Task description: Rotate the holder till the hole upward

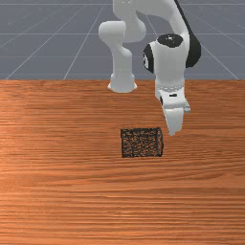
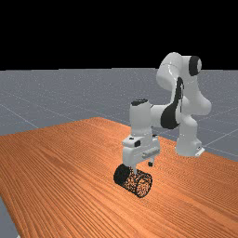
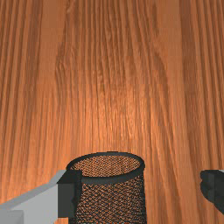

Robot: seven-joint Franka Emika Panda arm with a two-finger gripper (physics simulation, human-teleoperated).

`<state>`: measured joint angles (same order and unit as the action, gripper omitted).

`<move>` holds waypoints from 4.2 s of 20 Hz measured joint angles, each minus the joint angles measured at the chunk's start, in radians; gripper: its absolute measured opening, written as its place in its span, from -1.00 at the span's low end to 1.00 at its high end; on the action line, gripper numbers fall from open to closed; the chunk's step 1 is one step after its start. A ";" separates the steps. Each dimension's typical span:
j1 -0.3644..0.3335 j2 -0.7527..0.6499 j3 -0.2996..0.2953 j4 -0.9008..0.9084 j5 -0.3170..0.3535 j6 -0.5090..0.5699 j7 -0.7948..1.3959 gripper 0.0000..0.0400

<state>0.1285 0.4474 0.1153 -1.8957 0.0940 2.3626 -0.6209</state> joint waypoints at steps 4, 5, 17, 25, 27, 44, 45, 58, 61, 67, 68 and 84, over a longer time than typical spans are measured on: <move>0.046 0.039 -0.010 0.079 -0.041 -0.092 0.074 1.00; 0.054 0.043 -0.008 0.085 -0.043 -0.091 0.083 1.00; 0.337 0.394 -0.264 0.473 -0.398 -0.419 0.329 1.00; 0.430 0.396 -0.281 0.447 -0.448 -0.403 0.477 1.00; 0.461 0.501 -0.326 0.620 -0.495 -0.547 0.458 1.00; 0.488 0.413 -0.354 0.286 -0.577 -0.291 0.545 1.00; 0.484 0.405 -0.359 0.268 -0.586 -0.274 0.540 1.00; 0.469 0.354 -0.386 0.223 -0.601 -0.288 0.533 1.00; 0.445 0.346 -0.377 0.213 -0.587 -0.282 0.488 1.00; 0.428 0.262 -0.399 0.145 -0.605 -0.264 0.466 -0.25; 0.428 0.260 -0.404 0.145 -0.611 -0.265 0.467 -0.47; 0.198 -0.023 -0.240 0.064 -0.033 -0.349 -0.099 -0.73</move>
<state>0.3270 0.4239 -0.1252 -1.8315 0.0608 2.0135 -0.7198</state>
